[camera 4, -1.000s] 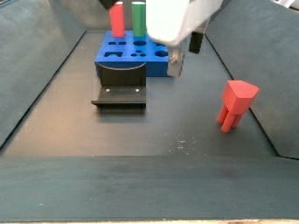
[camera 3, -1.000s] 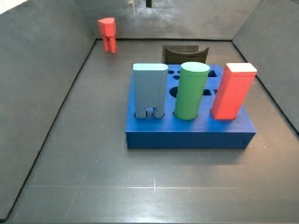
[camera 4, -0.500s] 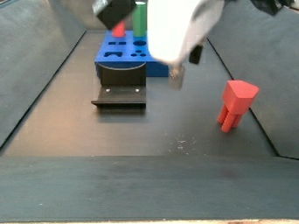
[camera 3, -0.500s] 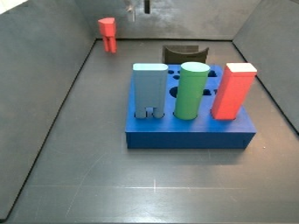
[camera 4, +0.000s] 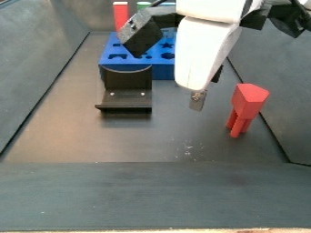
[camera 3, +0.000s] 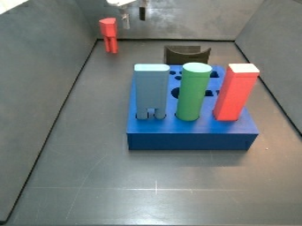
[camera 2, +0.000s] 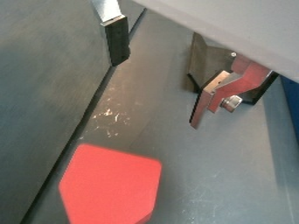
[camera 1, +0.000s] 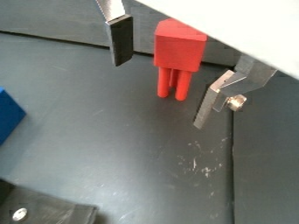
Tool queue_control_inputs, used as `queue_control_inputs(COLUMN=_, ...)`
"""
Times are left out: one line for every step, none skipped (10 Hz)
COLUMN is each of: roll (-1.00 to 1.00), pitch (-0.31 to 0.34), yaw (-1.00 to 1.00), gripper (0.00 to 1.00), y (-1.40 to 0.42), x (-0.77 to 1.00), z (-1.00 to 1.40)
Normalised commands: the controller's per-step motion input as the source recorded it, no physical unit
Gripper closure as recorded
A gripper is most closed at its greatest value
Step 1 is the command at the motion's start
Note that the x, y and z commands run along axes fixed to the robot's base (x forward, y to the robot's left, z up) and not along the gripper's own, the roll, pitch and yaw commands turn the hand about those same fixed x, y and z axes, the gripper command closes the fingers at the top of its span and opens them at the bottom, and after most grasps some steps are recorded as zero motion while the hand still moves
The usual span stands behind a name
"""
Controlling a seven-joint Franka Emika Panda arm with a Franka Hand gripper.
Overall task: Pick up the 3 prong object. Move up. Move to above the board. Insert the 3 prong object.
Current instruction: Pick up the 3 prong object.
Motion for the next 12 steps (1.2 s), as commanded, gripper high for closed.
queue_control_inputs(roll=0.1, pitch=-0.046, yaw=0.33, gripper=0.0, y=0.06, x=-0.7, z=-0.28)
queue_control_inputs(roll=0.0, pitch=-0.044, yaw=0.19, gripper=0.0, y=0.0, x=-0.13, z=-0.05)
queue_control_inputs(roll=0.0, pitch=0.0, yaw=0.01, gripper=0.0, y=0.0, x=0.0, z=-0.04)
queue_control_inputs(roll=0.08, pitch=-0.034, yaw=0.11, gripper=0.0, y=0.0, x=-0.61, z=-0.18)
queue_control_inputs(roll=0.0, pitch=-0.077, yaw=0.0, gripper=0.0, y=0.0, x=-0.24, z=0.0)
queue_control_inputs(roll=0.03, pitch=-0.024, yaw=0.03, gripper=0.0, y=0.0, x=-0.27, z=-0.1)
queue_control_inputs(roll=0.0, pitch=-0.02, yaw=0.01, gripper=0.0, y=0.0, x=-0.15, z=0.0)
queue_control_inputs(roll=0.0, pitch=-0.034, yaw=0.01, gripper=0.0, y=0.0, x=-0.01, z=0.0)
queue_control_inputs(roll=0.03, pitch=-0.01, yaw=0.0, gripper=0.0, y=0.0, x=-0.21, z=-0.13)
queue_control_inputs(roll=0.05, pitch=-0.029, yaw=0.12, gripper=0.0, y=0.17, x=-0.33, z=-0.17)
queue_control_inputs(roll=0.0, pitch=0.0, yaw=0.03, gripper=0.0, y=0.0, x=0.0, z=0.0)
queue_control_inputs(roll=0.0, pitch=0.0, yaw=0.01, gripper=0.0, y=0.0, x=0.0, z=0.0)
